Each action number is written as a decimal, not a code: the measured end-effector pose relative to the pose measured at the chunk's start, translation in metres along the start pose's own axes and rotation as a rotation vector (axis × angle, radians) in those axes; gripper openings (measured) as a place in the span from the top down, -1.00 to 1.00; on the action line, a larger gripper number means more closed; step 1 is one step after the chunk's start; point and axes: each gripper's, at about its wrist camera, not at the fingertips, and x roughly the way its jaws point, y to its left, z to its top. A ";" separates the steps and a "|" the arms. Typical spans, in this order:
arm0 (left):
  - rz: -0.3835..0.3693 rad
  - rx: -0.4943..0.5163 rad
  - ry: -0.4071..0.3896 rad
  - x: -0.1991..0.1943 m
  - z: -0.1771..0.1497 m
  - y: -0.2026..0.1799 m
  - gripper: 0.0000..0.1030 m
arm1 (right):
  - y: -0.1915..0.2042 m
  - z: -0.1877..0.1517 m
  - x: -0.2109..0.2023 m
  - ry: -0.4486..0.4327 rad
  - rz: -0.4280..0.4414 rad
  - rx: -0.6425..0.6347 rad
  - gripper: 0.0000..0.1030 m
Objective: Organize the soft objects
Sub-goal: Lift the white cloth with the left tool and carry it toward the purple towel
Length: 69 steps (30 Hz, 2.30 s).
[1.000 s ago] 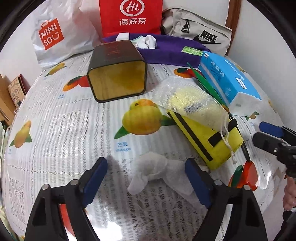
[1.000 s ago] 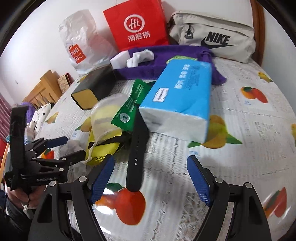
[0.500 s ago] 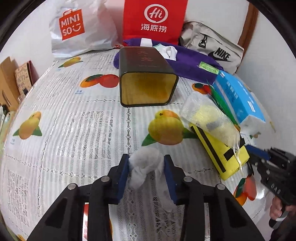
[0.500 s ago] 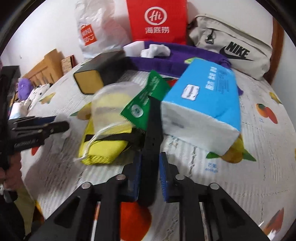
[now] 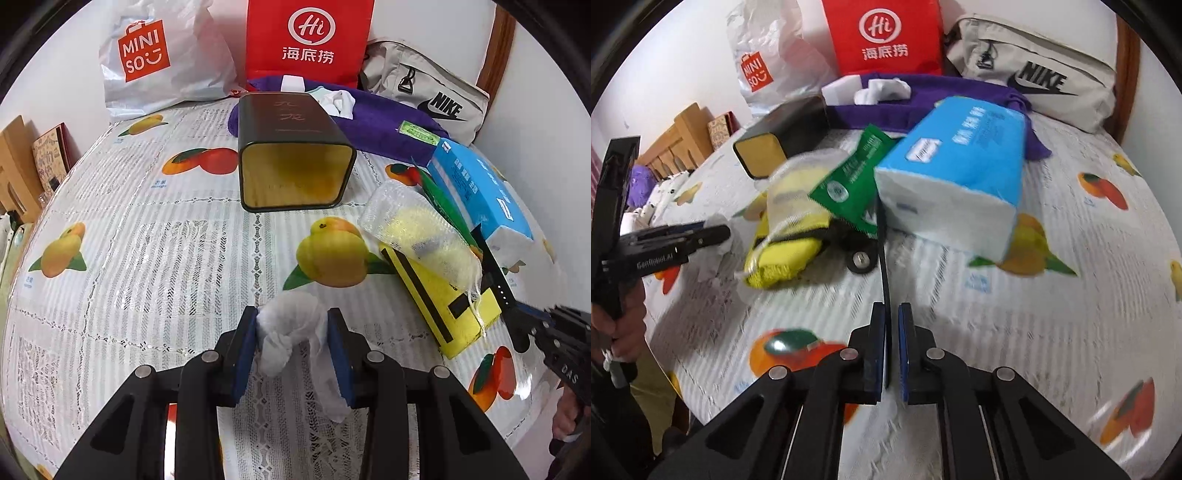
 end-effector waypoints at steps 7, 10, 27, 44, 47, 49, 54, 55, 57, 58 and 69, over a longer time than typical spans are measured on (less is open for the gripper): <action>-0.010 -0.017 -0.005 0.000 0.000 0.001 0.32 | 0.007 0.024 0.020 -0.034 0.005 -0.024 0.86; -0.011 -0.020 -0.008 -0.001 0.001 0.003 0.36 | 0.008 0.023 0.017 -0.046 0.008 -0.027 0.91; -0.001 0.000 0.004 0.002 0.004 -0.001 0.34 | 0.000 0.006 0.011 -0.051 -0.012 0.006 0.89; -0.032 -0.016 -0.006 0.002 0.006 -0.001 0.43 | 0.001 -0.005 -0.005 -0.053 -0.033 -0.018 0.94; -0.056 -0.024 -0.001 0.003 0.009 -0.003 0.46 | -0.006 -0.011 -0.004 -0.037 -0.057 0.002 0.94; -0.063 -0.022 -0.001 0.004 0.011 -0.004 0.47 | -0.010 -0.011 -0.006 -0.038 -0.061 0.013 0.94; -0.056 -0.025 0.002 0.006 0.015 -0.005 0.48 | -0.013 -0.010 -0.012 -0.048 -0.064 0.024 0.94; -0.057 -0.026 0.001 0.005 0.016 -0.004 0.48 | -0.014 -0.010 -0.013 -0.049 -0.065 0.028 0.94; -0.056 -0.029 0.004 0.005 0.019 -0.004 0.48 | -0.014 -0.010 -0.015 -0.045 -0.066 0.033 0.94; -0.051 -0.032 0.002 0.005 0.020 -0.003 0.48 | -0.014 -0.010 -0.015 -0.042 -0.069 0.037 0.94; -0.053 -0.083 -0.002 -0.003 0.033 0.004 0.48 | -0.014 0.005 -0.024 -0.038 -0.059 0.032 0.94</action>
